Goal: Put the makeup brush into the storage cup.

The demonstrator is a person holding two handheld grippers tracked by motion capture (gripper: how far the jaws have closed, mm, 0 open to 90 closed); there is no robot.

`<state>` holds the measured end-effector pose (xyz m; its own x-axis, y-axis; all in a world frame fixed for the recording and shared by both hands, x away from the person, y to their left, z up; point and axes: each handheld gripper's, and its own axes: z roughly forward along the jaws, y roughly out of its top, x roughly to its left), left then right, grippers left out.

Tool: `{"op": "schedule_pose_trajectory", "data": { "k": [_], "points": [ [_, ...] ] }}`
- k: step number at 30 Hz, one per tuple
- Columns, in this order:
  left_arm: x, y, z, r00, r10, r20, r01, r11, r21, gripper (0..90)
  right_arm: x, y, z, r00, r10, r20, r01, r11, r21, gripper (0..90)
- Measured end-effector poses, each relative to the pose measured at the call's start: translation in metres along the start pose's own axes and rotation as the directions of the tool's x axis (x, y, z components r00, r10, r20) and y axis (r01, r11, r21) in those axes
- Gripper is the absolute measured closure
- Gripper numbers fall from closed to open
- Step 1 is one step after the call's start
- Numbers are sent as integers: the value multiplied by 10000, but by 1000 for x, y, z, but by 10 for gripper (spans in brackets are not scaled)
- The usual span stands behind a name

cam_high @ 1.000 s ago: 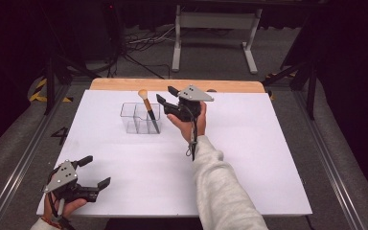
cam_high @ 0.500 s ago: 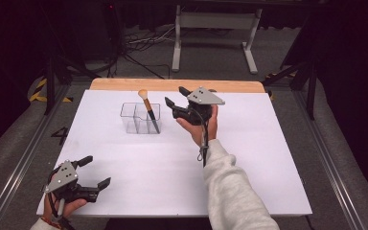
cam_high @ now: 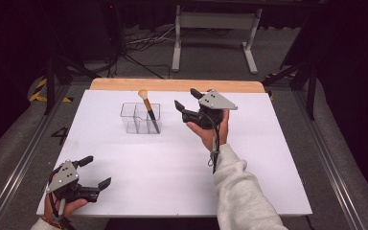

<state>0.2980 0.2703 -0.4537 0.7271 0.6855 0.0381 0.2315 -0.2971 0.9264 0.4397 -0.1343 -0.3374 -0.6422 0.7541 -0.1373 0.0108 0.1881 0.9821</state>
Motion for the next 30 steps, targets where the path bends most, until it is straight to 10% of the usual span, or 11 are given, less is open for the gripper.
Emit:
{"op": "schedule_pose_trajectory", "data": {
  "k": [30],
  "points": [
    [-1, 0, 3, 10000, 65, 22, -65, 9998, 164, 36, -18, -6, -49, 9932, -617, 984, 596, 9979, 238, 182]
  ]
}}
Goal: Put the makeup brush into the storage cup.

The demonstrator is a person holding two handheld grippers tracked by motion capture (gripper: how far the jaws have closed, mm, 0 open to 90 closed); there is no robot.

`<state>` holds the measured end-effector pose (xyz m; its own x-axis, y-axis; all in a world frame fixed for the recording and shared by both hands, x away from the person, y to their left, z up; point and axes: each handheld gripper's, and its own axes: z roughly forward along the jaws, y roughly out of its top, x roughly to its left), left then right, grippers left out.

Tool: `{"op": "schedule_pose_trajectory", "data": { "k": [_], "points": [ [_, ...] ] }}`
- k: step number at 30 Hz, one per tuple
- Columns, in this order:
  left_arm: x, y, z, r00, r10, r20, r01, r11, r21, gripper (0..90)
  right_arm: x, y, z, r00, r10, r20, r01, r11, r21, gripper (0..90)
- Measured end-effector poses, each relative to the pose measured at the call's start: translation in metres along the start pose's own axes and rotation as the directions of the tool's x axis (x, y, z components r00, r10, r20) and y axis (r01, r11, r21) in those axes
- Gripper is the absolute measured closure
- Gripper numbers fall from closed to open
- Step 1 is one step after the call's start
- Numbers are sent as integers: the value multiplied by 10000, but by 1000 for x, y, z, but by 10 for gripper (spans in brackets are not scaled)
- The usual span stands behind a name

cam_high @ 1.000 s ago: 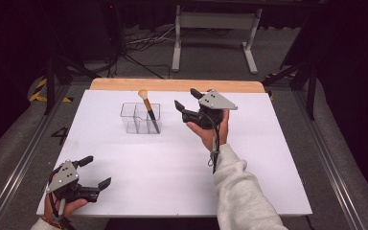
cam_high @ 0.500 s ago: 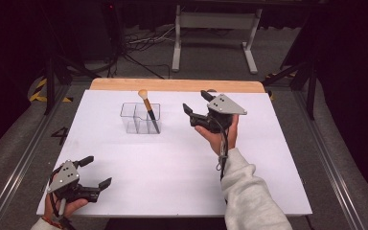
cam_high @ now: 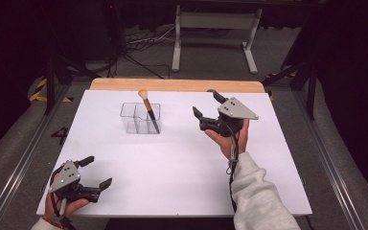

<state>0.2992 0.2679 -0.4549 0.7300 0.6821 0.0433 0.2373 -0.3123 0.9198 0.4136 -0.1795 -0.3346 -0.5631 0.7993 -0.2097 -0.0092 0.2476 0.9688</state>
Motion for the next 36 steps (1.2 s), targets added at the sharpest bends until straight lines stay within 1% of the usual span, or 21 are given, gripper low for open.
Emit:
{"op": "schedule_pose_trajectory", "data": {
  "k": [2, 5, 6, 13, 23, 27, 30, 35, 36],
  "points": [
    [0, 0, 1, 10000, 6, 4, -6, 10000, 32, 36, -1, -1, -3, 9999, -54, 85, 53, 9999, 143, 155],
    [0, 0, 1, 10000, 22, 9, -22, 10000, 61, 36, -3, -2, -6, 9998, -56, 167, 53, 9998, 206, 137],
    [0, 0, 2, 10000, 13, 16, -13, 10000, 68, 36, -4, -3, -9, 9997, -129, 225, 123, 9996, 260, 133],
    [-1, 0, 3, 10000, 54, 19, -54, 9999, 127, 36, -6, -7, -17, 9992, -268, 293, 254, 9986, 460, 109],
    [-1, -1, 4, 10000, 51, 43, -52, 9998, 178, 36, -8, -17, -29, 9990, -298, 321, 281, 9982, 537, 109],
    [-2, 0, 4, 10000, 81, 51, -82, 9997, 233, 36, -8, -21, -37, 9984, -444, 357, 425, 9977, 519, 109],
    [-2, -1, 4, 9999, 81, 63, -82, 9996, 266, 36, -9, -25, -41, 9986, -370, 378, 348, 9977, 574, 111],
    [-2, 0, 4, 9999, 75, 89, -78, 9995, 294, 36, -10, -29, -49, 9983, -372, 440, 350, 9981, 515, 113],
    [-2, 0, 4, 9999, 77, 94, -80, 9995, 307, 36, -11, -31, -53, 9983, -358, 452, 337, 9983, 465, 112]
  ]
}}
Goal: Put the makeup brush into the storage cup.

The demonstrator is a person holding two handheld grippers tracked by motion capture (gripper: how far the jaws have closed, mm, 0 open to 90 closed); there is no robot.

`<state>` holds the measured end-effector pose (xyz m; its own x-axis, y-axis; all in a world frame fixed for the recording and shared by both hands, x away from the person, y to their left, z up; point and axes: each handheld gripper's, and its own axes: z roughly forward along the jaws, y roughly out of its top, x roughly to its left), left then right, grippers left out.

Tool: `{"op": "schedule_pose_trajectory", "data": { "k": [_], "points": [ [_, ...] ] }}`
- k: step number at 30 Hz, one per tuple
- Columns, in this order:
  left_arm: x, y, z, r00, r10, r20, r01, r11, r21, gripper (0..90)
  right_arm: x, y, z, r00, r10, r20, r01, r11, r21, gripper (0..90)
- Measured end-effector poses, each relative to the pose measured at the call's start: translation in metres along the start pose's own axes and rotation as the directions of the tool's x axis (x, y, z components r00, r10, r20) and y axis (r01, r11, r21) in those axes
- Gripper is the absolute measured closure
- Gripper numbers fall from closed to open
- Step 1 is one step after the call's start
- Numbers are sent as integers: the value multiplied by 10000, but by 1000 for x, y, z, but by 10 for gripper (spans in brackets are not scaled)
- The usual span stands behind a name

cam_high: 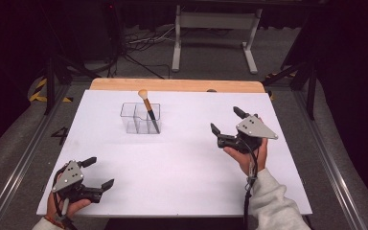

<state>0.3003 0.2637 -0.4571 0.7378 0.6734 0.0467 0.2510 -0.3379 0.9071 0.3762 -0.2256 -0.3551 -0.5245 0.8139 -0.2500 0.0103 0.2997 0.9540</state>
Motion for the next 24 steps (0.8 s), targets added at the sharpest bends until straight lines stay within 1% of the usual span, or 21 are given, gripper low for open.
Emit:
{"op": "schedule_pose_trajectory", "data": {
  "k": [7, 8, 12, 15, 22, 24],
  "points": [
    [0, 0, 1, 10000, 25, -9, -25, 10000, 41, 35, -2, -6, -10, 10000, -60, 54, 61, 10000, -67, 113],
    [0, 0, 1, 10000, 19, -22, -19, 10000, 31, 36, -2, -7, -11, 10000, -52, 34, 52, 10000, -7, 112],
    [0, 0, 1, 10000, 49, -41, -49, 10000, 2, 36, -3, -12, -16, 9996, -263, 84, 262, 9995, 153, 113],
    [0, 0, 1, 10000, 50, -49, -50, 10000, 7, 36, -3, -16, -19, 9997, -251, 28, 250, 9994, 230, 112],
    [-1, 0, 1, 10000, 33, -28, -32, 10000, 58, 36, -5, -26, -28, 9991, -388, 142, 382, 9985, 384, 113],
    [-1, 0, 1, 10000, 28, -27, -28, 10000, 26, 36, -5, -29, -31, 9995, -317, 79, 314, 9987, 391, 113]
  ]
}}
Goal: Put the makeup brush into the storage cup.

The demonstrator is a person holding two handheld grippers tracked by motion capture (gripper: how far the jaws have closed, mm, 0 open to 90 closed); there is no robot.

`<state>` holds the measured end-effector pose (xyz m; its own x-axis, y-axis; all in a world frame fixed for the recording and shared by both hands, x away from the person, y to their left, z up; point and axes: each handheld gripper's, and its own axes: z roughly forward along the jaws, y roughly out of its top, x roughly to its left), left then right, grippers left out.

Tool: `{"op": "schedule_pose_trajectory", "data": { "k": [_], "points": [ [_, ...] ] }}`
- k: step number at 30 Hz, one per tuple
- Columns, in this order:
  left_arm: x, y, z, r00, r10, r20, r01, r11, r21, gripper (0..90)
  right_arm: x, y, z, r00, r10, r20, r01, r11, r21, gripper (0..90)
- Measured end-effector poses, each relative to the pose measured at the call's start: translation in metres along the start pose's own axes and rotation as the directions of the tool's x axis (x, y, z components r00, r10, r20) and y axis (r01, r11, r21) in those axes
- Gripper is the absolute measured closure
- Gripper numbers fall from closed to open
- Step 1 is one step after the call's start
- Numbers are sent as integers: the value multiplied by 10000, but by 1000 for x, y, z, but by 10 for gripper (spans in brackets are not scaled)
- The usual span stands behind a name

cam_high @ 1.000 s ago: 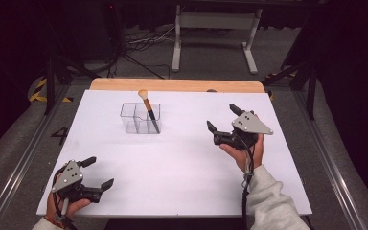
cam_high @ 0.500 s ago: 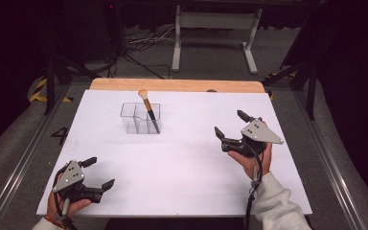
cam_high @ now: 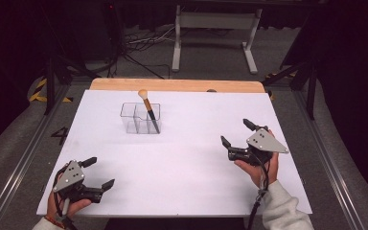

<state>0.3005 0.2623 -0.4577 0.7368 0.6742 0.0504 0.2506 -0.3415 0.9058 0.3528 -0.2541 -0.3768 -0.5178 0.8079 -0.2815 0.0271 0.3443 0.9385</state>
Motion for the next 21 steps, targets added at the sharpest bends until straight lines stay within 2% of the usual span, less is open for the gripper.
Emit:
{"op": "schedule_pose_trajectory", "data": {
  "k": [11, 13, 21],
  "points": [
    [1, 1, 1, 10000, 52, -50, -52, 10000, -11, 37, -4, -20, -13, 9999, -35, 169, 28, 9991, 420, 114],
    [1, 1, 2, 10000, 44, -15, -43, 10000, 36, 37, -5, -24, -17, 9999, -9, 110, 5, 9995, 326, 121],
    [1, 2, 4, 10000, 42, 49, -42, 10000, -1, 37, -8, -37, -28, 9996, -107, 257, 94, 9987, 494, 115]
  ]
}}
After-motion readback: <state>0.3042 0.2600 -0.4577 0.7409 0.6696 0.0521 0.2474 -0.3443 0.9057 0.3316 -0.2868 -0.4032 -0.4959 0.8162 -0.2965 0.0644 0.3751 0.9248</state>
